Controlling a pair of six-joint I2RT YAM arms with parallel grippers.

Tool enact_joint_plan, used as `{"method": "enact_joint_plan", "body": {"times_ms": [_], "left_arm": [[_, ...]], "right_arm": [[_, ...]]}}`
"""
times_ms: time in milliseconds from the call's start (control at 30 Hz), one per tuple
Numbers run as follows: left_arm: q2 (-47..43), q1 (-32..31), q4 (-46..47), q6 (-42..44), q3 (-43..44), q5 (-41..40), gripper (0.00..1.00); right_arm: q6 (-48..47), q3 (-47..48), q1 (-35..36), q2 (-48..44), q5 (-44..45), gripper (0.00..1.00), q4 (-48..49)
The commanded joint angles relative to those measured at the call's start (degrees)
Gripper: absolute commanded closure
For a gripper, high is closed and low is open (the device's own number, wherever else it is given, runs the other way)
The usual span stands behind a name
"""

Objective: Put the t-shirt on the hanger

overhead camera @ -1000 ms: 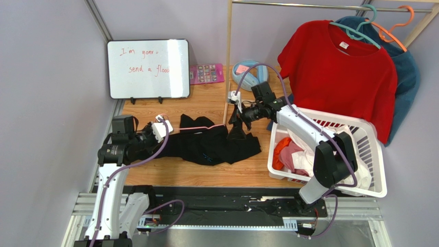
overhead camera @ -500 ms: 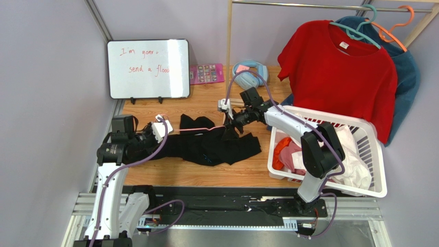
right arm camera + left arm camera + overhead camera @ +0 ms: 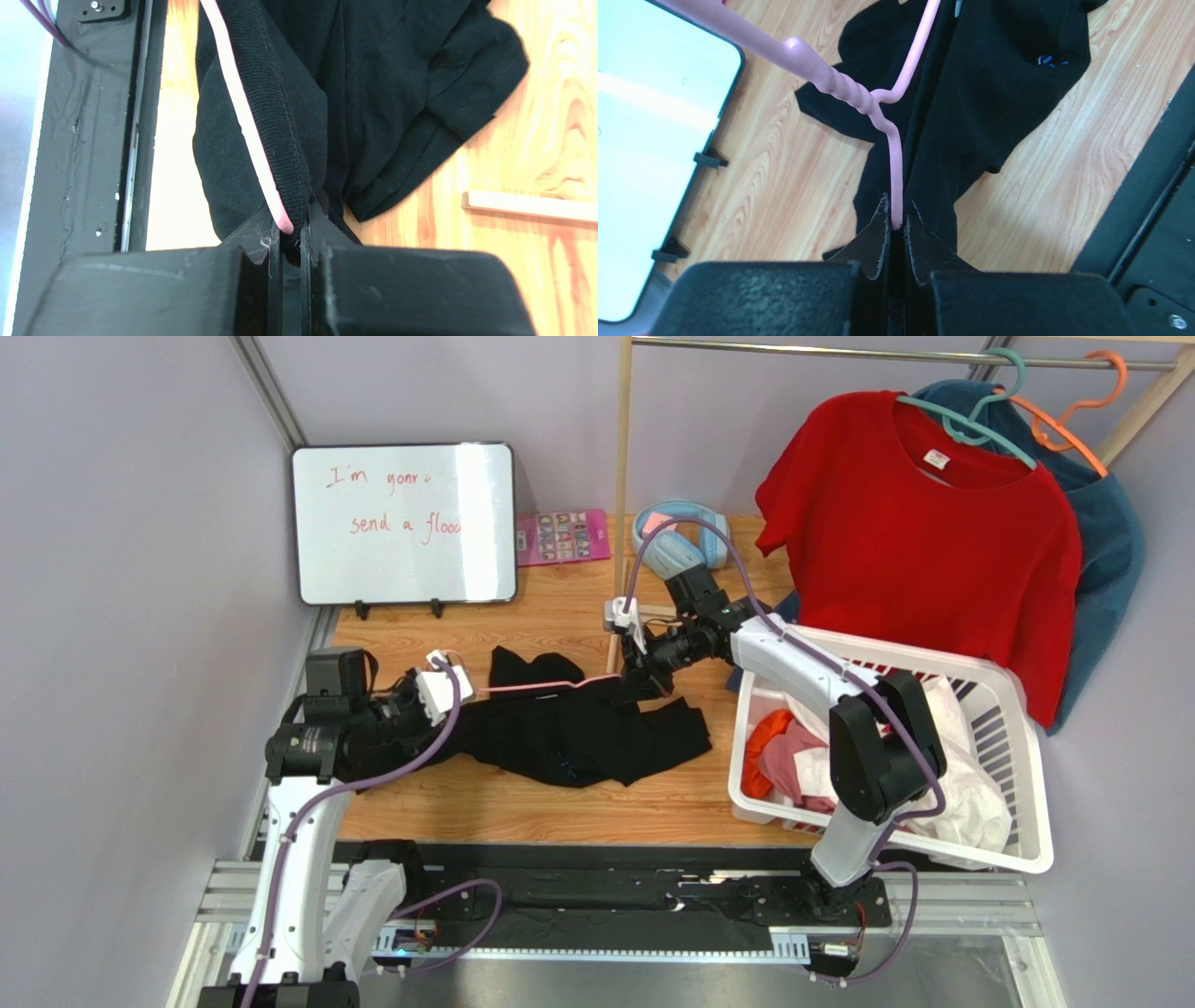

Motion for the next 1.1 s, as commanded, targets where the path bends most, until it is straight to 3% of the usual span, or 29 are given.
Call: {"method": "enact_joint_plan", "body": {"times_ms": [0,200,433,567,633,767,800,1000,1067], "left_arm": [[1.1,1.7,1.7,7.8,-0.3,-6.6,1.0],[4.0,1.8,2.1,11.1,0.8,-9.3,1.0],[4.9,1.7,-0.1,9.5,2.6,-7.6,1.0],[4.9,1.8,-1.7,7.4,3.1,-4.5,1.0],[5.0,1.6,-1.7,5.6,2.8,-2.6,1.0],[6.4,1.6,-1.1,4.0,2.0,-3.2,1.0],[6.7,1.7,-0.9,4.0,1.9,-3.3,1.0],[7.2,1.7,0.4,3.3,1.6,-3.2,1.0],[7.7,1.7,0.7,3.3,1.4,-3.2,1.0]], "right_arm": [[-5.3,3.0,-5.5,-3.7,3.0,1.0,-8.4],[-8.3,4.3,-6.4,-4.6,3.0,1.0,-13.6],[-6.5,2.4,-6.4,-4.0,2.5,1.0,-12.3],[-0.4,0.7,-5.9,-3.6,1.6,1.0,-8.0],[6.7,-1.1,-5.2,-3.4,2.6,0.98,-1.2],[14.1,-0.9,-3.7,-0.7,4.3,0.84,5.3],[15.8,-0.5,-3.6,-0.1,4.0,0.73,5.8],[16.1,-1.1,-3.6,1.3,3.8,0.42,6.3],[16.6,-2.1,-3.6,1.2,3.2,0.37,6.7]]}}
